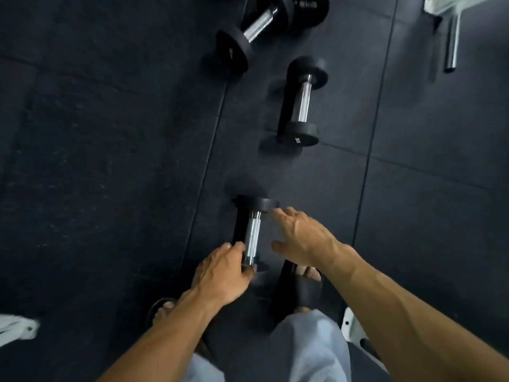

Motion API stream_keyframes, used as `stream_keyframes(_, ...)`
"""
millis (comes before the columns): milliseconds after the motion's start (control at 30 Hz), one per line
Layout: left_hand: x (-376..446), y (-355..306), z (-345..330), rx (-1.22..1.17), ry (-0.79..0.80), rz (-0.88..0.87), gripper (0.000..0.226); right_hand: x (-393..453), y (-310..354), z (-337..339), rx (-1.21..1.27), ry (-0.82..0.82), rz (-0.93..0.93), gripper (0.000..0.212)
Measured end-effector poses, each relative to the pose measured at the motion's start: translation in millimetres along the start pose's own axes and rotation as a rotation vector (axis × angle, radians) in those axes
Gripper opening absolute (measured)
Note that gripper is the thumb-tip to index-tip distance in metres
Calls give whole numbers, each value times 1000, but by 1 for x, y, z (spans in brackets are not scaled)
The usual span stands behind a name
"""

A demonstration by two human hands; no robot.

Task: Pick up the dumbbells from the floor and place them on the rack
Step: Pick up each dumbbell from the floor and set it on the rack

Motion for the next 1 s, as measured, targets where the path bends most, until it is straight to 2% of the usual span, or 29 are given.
stream_keyframes(167,83,7,-45,-98,-31,90,51,75,-39,-9,-26,-81,51,71)
stream_keyframes(300,126,9,-64,-219,-92,128,62,118,-57,-22,-19,-45,97,80)
stream_keyframes(367,144,12,-69,-298,-101,114,72,135,-62,-27,31,-48,134,76)
stream_keyframes(467,164,17,-73,-400,-96,125,70,158,-64,-31,144,-97,230,64)
stream_keyframes(667,173,25,-82,-578,-126,129,77,170,-66,-41,229,-243,341,47)
stream_keyframes(833,169,24,-81,-700,-105,115,78,160,-63,-35,252,-216,338,47)
stream_keyframes(1000,140,23,-68,-700,-97,71,77,141,-56,-29,269,-213,337,49)
Point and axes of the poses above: each hand's wrist, its own x-axis towards the middle knuckle, its own z-axis out of the back of the hand, y = z × x, the point moved 1 cm from there along x, towards the middle knuckle, and after that the axes turned 13 degrees about y, right-handed, at the moved point
